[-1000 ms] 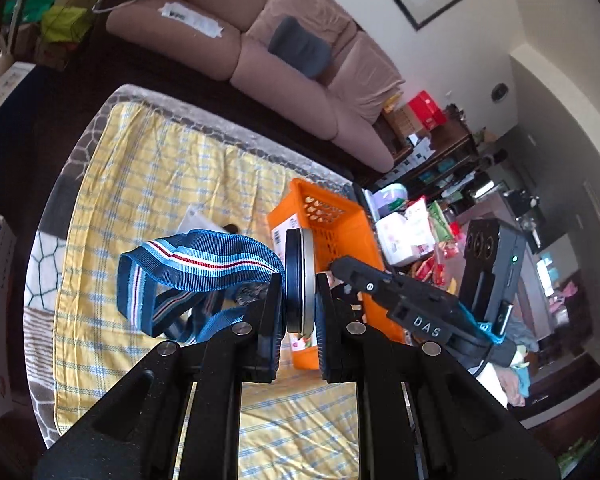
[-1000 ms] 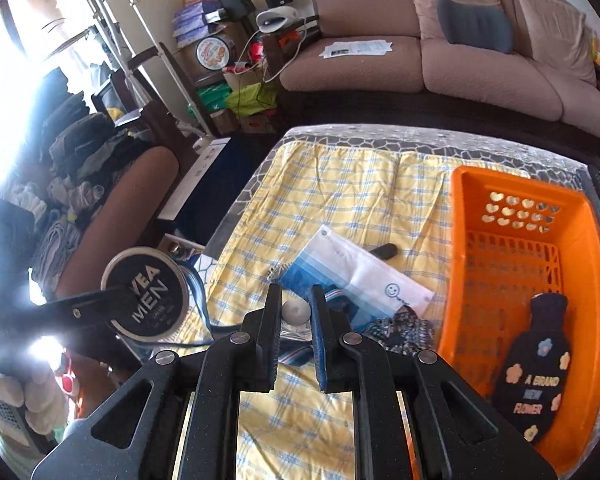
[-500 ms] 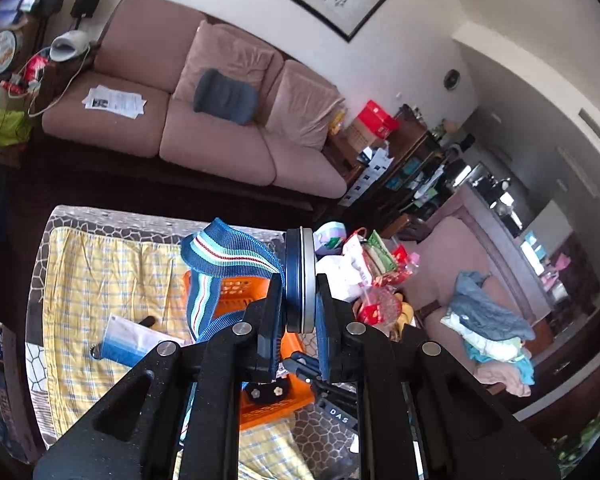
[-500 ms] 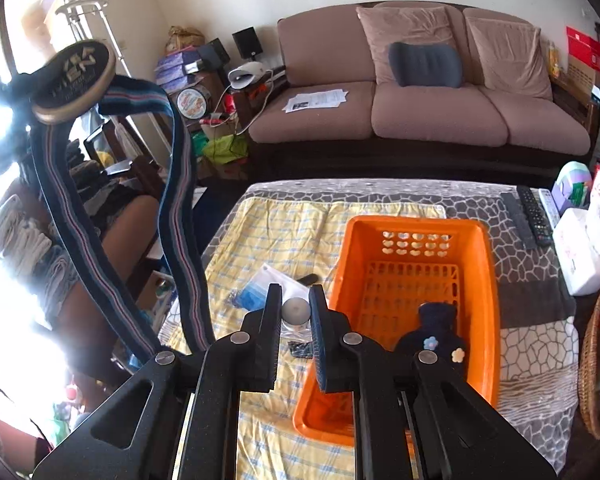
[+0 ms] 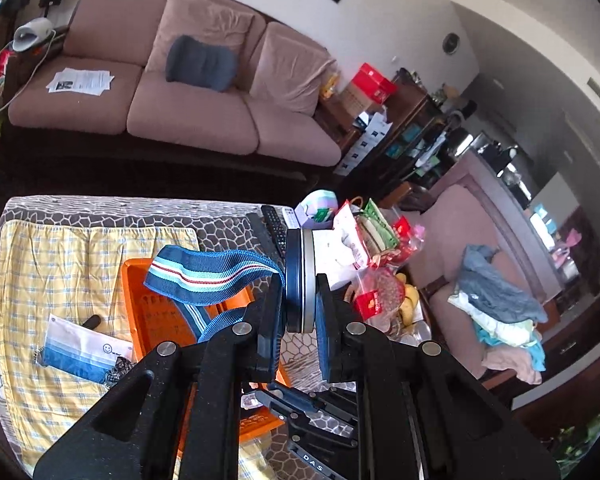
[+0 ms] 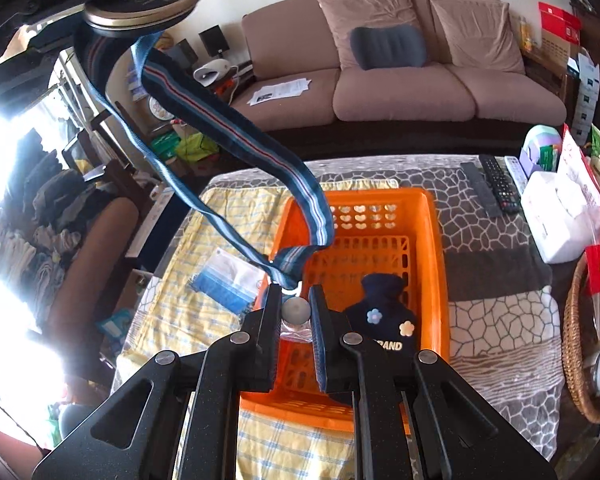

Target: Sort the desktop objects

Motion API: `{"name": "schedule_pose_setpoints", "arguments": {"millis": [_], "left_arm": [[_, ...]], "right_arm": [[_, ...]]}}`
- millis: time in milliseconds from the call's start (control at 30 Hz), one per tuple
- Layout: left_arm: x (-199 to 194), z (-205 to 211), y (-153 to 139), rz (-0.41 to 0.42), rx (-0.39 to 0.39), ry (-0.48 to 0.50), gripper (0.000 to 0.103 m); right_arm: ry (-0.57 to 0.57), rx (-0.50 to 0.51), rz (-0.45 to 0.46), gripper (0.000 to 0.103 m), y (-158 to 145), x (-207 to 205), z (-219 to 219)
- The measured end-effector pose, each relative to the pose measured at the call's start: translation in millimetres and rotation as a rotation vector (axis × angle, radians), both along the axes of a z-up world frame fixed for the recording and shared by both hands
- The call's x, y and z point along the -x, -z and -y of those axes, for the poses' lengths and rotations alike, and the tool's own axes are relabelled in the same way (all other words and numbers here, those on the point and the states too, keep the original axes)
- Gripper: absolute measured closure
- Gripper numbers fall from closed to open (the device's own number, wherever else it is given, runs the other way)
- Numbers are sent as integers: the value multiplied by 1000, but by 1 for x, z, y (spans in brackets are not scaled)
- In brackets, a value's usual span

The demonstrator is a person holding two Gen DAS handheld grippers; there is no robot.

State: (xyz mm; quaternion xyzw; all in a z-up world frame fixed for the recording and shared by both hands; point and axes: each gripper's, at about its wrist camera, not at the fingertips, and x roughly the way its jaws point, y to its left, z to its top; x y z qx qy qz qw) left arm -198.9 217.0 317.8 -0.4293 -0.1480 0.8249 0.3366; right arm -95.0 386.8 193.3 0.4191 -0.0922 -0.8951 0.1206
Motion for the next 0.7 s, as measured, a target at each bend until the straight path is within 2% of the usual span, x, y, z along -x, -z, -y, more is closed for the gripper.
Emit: {"name": "schedule_pose_setpoints", "arguments": {"millis": [133,267,367,533,700], "left_arm": [[13,-19,35,37,45,-3,90],[32,-31,58,50,83,-4,90],[51,-37,62,45,111,-3,90],[71,-50,47,-6,162,7,90],[83,-55,73,41,155,19,90]], "right_arm": [[-11,2,39,90,23,6,-8],[-31,15,74,90,47,14,-12],[-40,34,95,90,64,20,-13],[-61,55,114,90,80,30,-9],[-83,61,124,90,91,40,-2]]}}
